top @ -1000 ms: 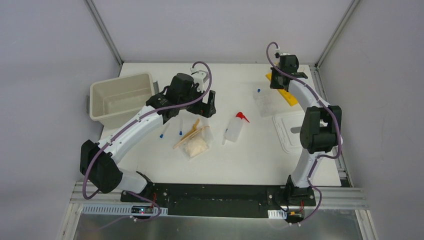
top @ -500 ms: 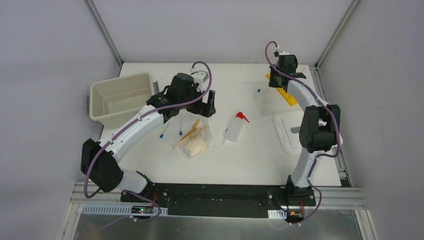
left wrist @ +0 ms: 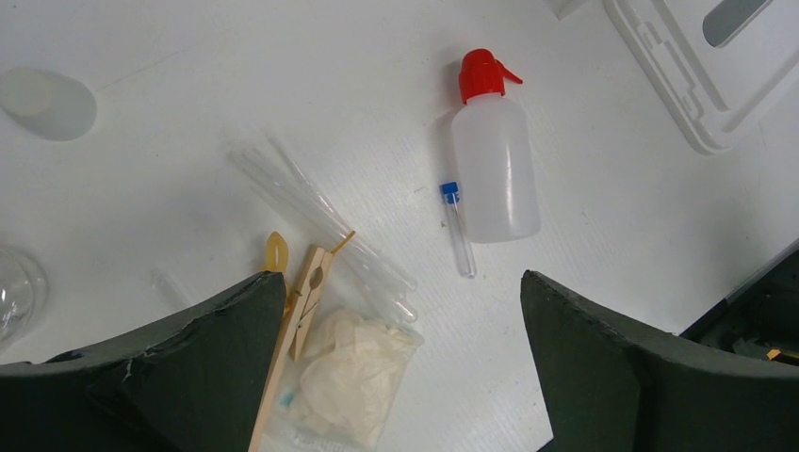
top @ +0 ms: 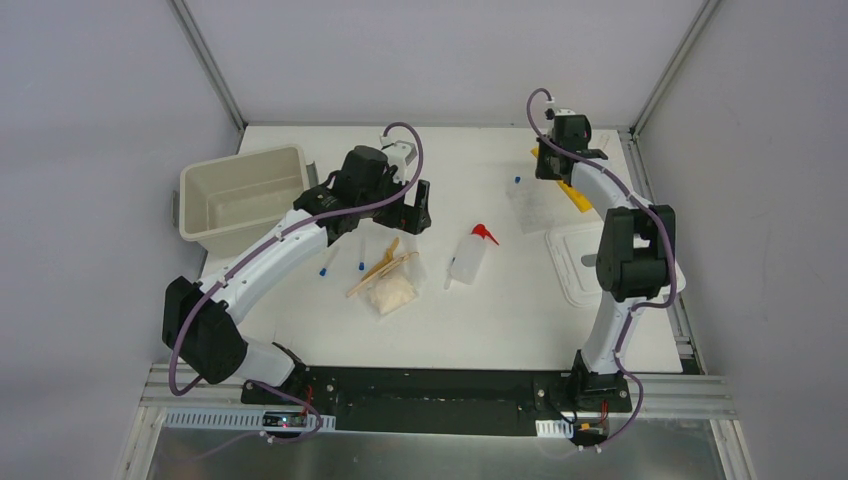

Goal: Organize the chemistry lab equipment

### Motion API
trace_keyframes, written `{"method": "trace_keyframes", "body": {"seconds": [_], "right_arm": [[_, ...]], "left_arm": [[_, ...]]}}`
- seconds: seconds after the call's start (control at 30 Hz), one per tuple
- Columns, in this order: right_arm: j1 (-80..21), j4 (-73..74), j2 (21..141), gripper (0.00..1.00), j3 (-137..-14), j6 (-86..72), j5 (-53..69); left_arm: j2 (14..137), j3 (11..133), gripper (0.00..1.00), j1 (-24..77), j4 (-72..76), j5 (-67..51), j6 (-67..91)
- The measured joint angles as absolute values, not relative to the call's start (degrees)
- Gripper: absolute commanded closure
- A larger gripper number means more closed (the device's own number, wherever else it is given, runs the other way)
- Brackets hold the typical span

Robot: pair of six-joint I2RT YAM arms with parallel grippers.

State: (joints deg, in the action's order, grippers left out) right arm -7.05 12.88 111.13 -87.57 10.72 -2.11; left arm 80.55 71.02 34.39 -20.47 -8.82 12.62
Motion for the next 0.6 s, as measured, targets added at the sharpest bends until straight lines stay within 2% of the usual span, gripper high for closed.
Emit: {"method": "trace_keyframes", "body": {"seconds": [0.07, 0.13, 0.3, 0.33, 0.6], "right_arm": [[-7.07, 12.38, 111.31, 0.93, -86.83, 10.74, -2.11], [-7.11, 12.12, 111.33, 0.77, -85.95, 10.76, -2.09], [-7.33, 11.81, 111.35, 0.51, -85.01, 10.68, -2.09], [-7.38, 11.81, 111.35, 0.49, -85.01, 10.52, -2.09], [-7.53, 14.37, 110.93, 0.44, -85.95, 9.52, -1.08]], "left_arm": [[80.64, 71.02, 0.0, 34.39, -20.47, -8.82, 12.86], [80.77, 71.0, 0.0, 34.39, -20.47, -8.82, 13.13], [81.67, 70.67, 0.0, 34.39, -20.43, -8.95, 14.28], [81.91, 70.52, 0.0, 34.39, -20.45, -9.02, 14.52], [84.01, 66.43, 0.25, 36.32, -18.39, -9.34, 16.78]]}}
